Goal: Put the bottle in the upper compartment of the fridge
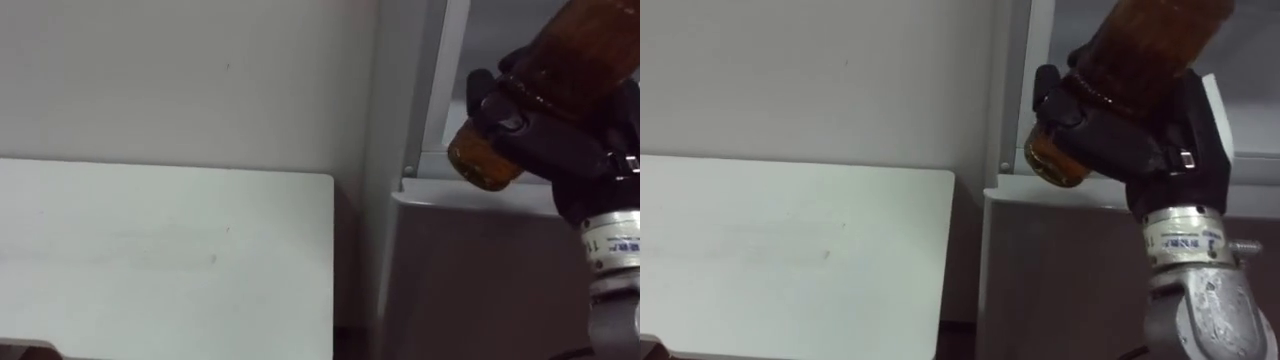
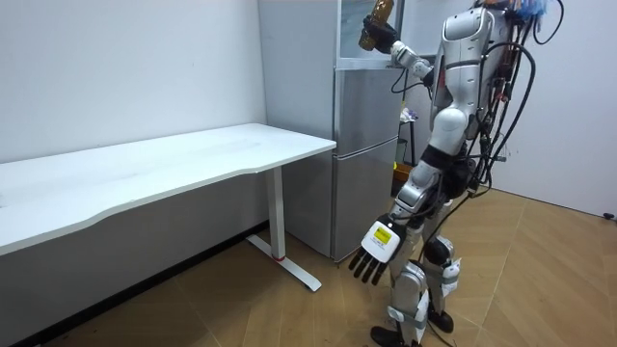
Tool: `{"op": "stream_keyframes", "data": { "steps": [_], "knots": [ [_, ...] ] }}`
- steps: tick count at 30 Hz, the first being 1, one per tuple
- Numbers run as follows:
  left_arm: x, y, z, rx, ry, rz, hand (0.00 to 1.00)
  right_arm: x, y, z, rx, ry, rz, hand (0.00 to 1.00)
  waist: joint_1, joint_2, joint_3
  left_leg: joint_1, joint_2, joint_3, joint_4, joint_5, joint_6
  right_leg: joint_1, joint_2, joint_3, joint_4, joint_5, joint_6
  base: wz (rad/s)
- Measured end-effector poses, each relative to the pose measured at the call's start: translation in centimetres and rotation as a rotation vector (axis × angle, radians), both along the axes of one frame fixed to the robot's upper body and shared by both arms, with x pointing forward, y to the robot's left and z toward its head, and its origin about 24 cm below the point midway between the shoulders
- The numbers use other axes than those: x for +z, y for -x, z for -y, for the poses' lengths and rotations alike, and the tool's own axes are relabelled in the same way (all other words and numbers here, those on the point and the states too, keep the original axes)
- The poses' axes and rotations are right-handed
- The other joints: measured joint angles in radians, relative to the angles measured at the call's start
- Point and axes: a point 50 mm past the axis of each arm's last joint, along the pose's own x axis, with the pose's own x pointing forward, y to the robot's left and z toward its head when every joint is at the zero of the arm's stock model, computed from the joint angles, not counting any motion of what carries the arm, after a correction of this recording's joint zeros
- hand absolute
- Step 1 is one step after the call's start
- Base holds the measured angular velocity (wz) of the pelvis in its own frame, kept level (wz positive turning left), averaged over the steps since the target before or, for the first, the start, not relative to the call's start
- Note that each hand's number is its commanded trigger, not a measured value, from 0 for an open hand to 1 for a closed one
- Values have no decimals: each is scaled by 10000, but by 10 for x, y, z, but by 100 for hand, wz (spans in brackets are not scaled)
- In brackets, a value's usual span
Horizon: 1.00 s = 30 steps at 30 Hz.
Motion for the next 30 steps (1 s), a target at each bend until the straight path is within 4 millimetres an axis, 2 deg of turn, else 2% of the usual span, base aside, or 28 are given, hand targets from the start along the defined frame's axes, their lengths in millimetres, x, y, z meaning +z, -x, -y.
{"op": "stream_keyframes", "data": {
  "steps": [6,12,21,30],
  "knots": [
    [2,-5,-5,-51,-138,104,0,-12,3,3,-173,20,-421,100,-260,-67,-5,0,-1,28,-14,-3,-3,-21,5,35,6,0,0,-1],
    [2,-7,-5,-85,-147,222,0,-13,3,4,-197,26,-532,100,-453,-73,-5,3,12,37,-13,-8,-9,-29,14,37,9,0,-1,0],
    [2,-2,-5,-275,-222,119,0,-12,4,9,-480,3,-461,100,-471,-197,15,90,72,192,5,-61,-33,-19,40,80,47,8,-14,-5],
    [2,-4,-6,-449,-260,145,0,-8,6,19,-860,-137,-303,100,-469,-226,15,157,82,289,8,-130,-33,-22,64,276,62,9,-15,-5]
  ]
}}
